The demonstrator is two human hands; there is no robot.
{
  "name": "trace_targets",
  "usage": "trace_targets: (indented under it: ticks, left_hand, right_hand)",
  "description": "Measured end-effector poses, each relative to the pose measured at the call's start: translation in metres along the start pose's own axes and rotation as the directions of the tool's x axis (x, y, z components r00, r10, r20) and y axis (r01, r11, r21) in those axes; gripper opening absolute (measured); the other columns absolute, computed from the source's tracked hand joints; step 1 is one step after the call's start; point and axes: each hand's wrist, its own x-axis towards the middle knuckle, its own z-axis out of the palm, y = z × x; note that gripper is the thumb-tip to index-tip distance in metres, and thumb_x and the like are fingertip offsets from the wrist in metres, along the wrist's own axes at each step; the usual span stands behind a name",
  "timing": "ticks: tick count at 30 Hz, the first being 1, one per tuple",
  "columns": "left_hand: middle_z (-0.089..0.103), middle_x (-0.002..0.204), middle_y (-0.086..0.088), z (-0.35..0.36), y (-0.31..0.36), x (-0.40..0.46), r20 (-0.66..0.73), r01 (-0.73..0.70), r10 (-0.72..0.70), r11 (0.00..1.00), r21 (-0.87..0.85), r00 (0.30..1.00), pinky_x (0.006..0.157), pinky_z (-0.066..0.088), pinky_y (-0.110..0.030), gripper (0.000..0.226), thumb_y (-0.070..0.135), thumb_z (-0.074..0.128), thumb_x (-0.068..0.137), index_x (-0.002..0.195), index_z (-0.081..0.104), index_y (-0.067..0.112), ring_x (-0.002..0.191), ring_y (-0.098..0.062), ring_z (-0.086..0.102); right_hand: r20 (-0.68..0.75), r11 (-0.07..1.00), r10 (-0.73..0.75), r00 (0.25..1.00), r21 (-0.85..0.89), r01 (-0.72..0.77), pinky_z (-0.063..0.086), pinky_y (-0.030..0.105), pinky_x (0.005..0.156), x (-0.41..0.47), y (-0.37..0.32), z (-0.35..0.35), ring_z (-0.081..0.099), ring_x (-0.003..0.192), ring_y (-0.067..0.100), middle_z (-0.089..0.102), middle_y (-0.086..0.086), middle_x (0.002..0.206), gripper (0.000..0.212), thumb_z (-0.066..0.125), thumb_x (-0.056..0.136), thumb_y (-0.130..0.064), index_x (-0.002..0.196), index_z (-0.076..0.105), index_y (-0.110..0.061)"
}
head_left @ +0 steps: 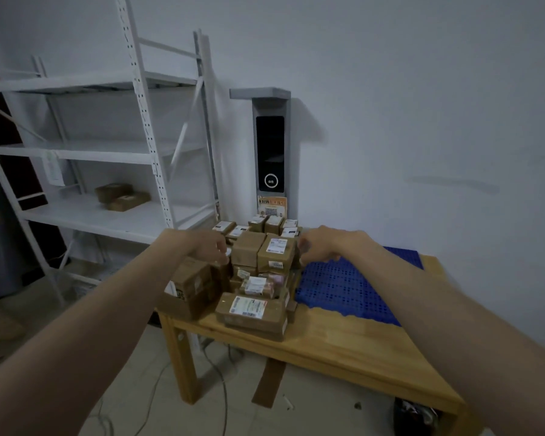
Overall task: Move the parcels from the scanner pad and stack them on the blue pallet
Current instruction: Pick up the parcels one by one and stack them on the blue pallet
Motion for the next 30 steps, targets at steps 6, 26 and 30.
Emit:
trace_targets:
  ticks: [6,26,30]
  left_hand:
    - [0.053,0.135,-0.002,-0.017,-0.030,0.088,0.036,0.006,-0.006,1.000,0.003,0.999,0.100,0.042,-0.034,0.044,0.038,0.054,0.096,0.135,0.052,0.017,0.117,-0.020,0.052]
    - [0.054,0.104,-0.007,0.007,-0.051,0.457,0.216,-0.265,0.261,0.964,-0.014,0.941,0.079,0.041,-0.031,0.019,0.032,0.051,0.098,0.098,0.057,0.014,0.091,-0.023,0.050]
    - [0.048,0.097,-0.004,0.018,-0.057,0.519,0.263,-0.311,0.316,0.948,-0.061,0.912,0.071,0.038,-0.029,0.018,0.035,0.055,0.095,0.092,0.050,0.018,0.081,-0.019,0.042]
  right_hand:
    - [0.023,0.999,0.028,0.999,0.028,-0.029,0.057,0.040,0.085,0.099,0.014,-0.008,0.068,0.092,0.022,0.055,0.000,0.104,0.050,0.061,0.091,-0.040,0.135,0.046,-0.024]
    - [0.185,0.928,0.254,0.949,0.231,-0.293,0.057,0.034,0.068,0.382,0.127,0.029,0.063,0.075,0.018,0.058,0.006,0.106,0.039,0.061,0.093,-0.036,0.128,0.052,-0.021]
    - [0.245,0.907,0.280,0.928,0.249,-0.339,0.056,0.034,0.069,0.430,0.138,0.048,0.061,0.076,0.019,0.059,0.011,0.117,0.042,0.062,0.093,-0.035,0.130,0.050,-0.018]
